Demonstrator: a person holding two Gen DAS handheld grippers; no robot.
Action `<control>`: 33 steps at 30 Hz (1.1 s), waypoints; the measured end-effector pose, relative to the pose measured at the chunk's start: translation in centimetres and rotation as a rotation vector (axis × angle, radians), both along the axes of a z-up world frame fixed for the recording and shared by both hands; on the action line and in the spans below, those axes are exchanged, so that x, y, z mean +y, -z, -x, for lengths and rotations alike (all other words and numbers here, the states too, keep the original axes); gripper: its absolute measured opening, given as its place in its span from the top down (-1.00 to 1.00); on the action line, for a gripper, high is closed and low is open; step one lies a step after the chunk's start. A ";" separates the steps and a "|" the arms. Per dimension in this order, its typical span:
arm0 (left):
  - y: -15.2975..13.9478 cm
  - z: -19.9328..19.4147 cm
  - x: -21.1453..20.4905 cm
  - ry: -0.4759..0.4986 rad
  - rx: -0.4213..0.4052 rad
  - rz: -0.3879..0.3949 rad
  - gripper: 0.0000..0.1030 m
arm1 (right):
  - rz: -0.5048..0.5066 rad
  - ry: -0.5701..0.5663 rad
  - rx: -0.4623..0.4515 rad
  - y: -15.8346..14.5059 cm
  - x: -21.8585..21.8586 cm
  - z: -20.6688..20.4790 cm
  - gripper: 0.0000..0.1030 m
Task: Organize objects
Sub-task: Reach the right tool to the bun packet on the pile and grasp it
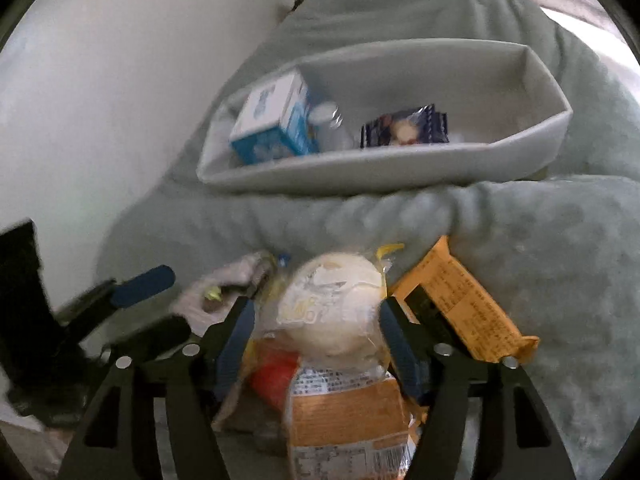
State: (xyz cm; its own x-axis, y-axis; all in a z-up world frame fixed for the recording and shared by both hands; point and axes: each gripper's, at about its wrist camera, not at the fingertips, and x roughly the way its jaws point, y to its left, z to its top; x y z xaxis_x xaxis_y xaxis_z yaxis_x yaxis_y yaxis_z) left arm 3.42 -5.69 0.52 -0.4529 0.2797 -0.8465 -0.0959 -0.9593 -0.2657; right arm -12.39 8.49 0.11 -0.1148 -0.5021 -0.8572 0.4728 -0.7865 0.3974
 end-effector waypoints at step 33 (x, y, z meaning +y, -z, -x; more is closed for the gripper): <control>5.3 0.4 1.0 0.081 -0.092 0.021 -0.58 | -0.028 -0.078 -0.069 3.8 -0.3 0.3 -0.34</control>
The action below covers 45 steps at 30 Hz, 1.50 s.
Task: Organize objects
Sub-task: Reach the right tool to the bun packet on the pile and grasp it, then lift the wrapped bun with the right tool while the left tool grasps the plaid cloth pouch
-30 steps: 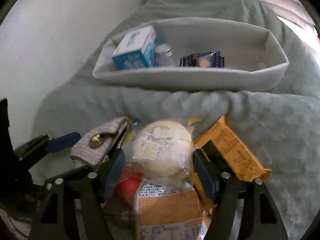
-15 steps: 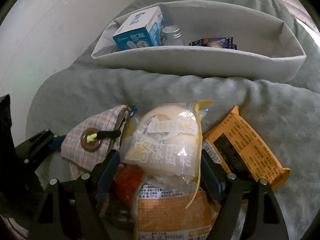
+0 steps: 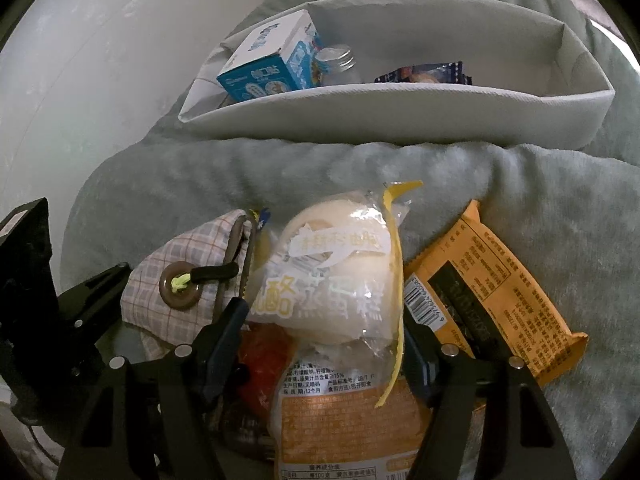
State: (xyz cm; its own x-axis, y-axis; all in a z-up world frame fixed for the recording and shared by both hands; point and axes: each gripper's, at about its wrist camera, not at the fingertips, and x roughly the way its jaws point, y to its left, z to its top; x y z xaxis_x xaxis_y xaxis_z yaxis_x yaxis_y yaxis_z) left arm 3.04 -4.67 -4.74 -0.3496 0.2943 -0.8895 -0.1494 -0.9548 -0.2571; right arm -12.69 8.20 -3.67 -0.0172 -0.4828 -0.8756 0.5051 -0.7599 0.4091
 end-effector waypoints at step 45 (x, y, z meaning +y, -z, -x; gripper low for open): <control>-4.8 -1.6 0.0 -0.092 0.234 0.104 0.04 | 0.292 0.270 0.069 -2.4 5.8 4.4 0.08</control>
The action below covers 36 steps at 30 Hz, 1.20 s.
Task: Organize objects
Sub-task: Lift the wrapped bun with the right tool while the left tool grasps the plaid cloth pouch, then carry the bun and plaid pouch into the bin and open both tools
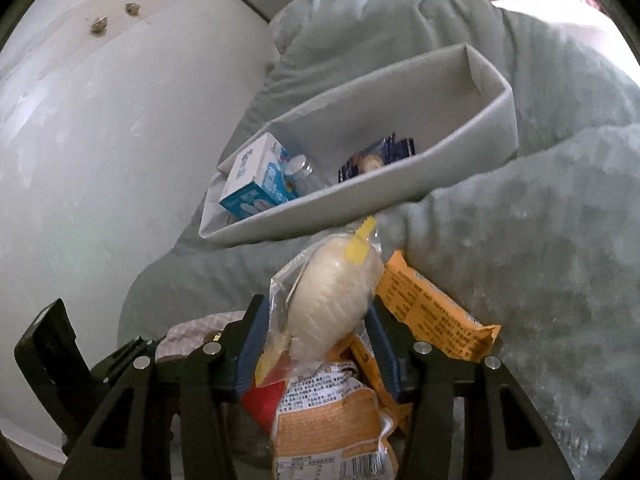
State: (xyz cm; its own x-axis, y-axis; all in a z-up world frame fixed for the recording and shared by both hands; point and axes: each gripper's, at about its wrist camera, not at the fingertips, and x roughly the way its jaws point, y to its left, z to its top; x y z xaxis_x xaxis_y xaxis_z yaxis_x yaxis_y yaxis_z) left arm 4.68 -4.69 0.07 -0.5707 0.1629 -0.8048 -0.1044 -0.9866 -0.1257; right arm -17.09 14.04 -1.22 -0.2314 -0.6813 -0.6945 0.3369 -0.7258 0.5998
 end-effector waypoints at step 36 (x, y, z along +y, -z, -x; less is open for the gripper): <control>-3.3 -1.3 1.2 0.017 0.116 0.089 0.27 | 0.071 0.007 -0.072 0.0 0.4 0.0 -0.29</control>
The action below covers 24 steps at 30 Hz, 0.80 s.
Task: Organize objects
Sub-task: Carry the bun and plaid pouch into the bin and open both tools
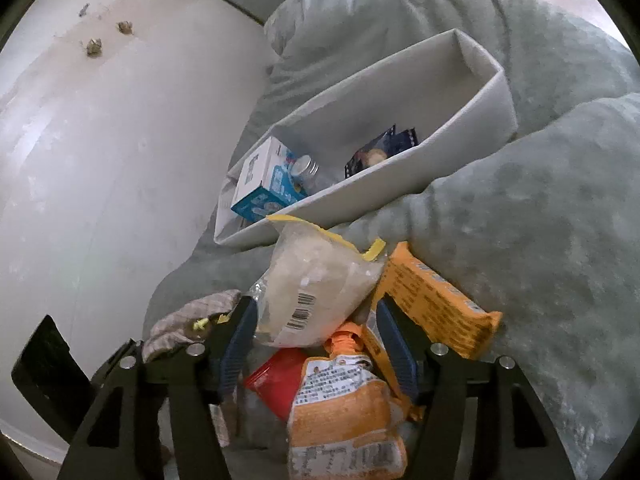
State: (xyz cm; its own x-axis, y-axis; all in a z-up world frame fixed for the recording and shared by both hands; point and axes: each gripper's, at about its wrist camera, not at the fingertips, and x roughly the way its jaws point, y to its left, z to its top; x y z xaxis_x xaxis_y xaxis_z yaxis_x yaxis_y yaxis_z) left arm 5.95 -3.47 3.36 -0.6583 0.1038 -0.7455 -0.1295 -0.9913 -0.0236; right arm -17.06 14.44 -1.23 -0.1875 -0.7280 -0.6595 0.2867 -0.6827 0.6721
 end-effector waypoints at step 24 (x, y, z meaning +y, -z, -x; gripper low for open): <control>-3.7 1.3 -0.6 -0.017 0.109 -0.014 0.27 | 0.251 0.079 -0.010 0.3 2.1 -0.5 0.05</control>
